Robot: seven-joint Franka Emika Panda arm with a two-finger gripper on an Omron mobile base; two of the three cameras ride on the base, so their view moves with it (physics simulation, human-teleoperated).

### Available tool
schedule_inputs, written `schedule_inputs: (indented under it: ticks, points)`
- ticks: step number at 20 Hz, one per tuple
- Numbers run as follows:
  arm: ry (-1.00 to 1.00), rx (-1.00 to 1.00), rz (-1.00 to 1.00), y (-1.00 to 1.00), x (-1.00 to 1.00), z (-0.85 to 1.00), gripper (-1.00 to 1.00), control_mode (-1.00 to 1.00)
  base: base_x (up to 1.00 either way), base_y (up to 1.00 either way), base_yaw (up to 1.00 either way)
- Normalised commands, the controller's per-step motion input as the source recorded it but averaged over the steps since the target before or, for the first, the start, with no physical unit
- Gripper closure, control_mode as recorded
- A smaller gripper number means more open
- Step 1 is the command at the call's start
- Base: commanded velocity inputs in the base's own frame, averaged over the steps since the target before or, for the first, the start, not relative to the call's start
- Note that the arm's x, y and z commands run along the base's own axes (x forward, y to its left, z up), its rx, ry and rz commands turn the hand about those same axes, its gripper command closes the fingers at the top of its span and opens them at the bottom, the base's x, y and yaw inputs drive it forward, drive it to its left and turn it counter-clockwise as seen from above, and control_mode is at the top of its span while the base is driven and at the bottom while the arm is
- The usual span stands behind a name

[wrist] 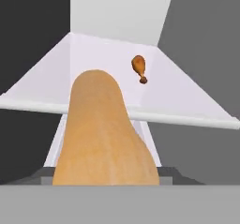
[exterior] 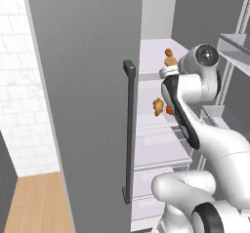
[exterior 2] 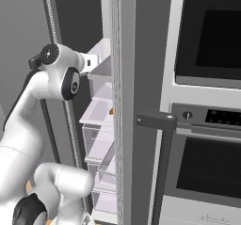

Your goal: Place one squash and one chicken drumstick in each tupperware on the nearby counter, to pack two identical lunches.

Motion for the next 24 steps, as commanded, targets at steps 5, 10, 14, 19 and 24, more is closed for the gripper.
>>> schedule_inputs:
  ticks: [5,10,14,19,24]
  points:
    - [-0.32,-0.04,0.0,0.08,-1.0,-0.25,1.0,-1.0,0.0,0.0,0.0]
    - [-0.16,-0.04,0.03,0.29,-1.0,-0.05,1.0,-1.0,0.0,0.0,0.0]
    - [0.0,0.0,0.0,0.0,0.0,0.0,1.0,1.0,-1.0,0.45,0.02]
    - [0.0,0.0,0.0,0.0,0.0,0.0,1.0,1.0,-1.0,0.2,-0.07]
    - [0.0,0.0,0.0,0.0,0.0,0.0,1.0,1.0,-0.88,-0.82,-0.34]
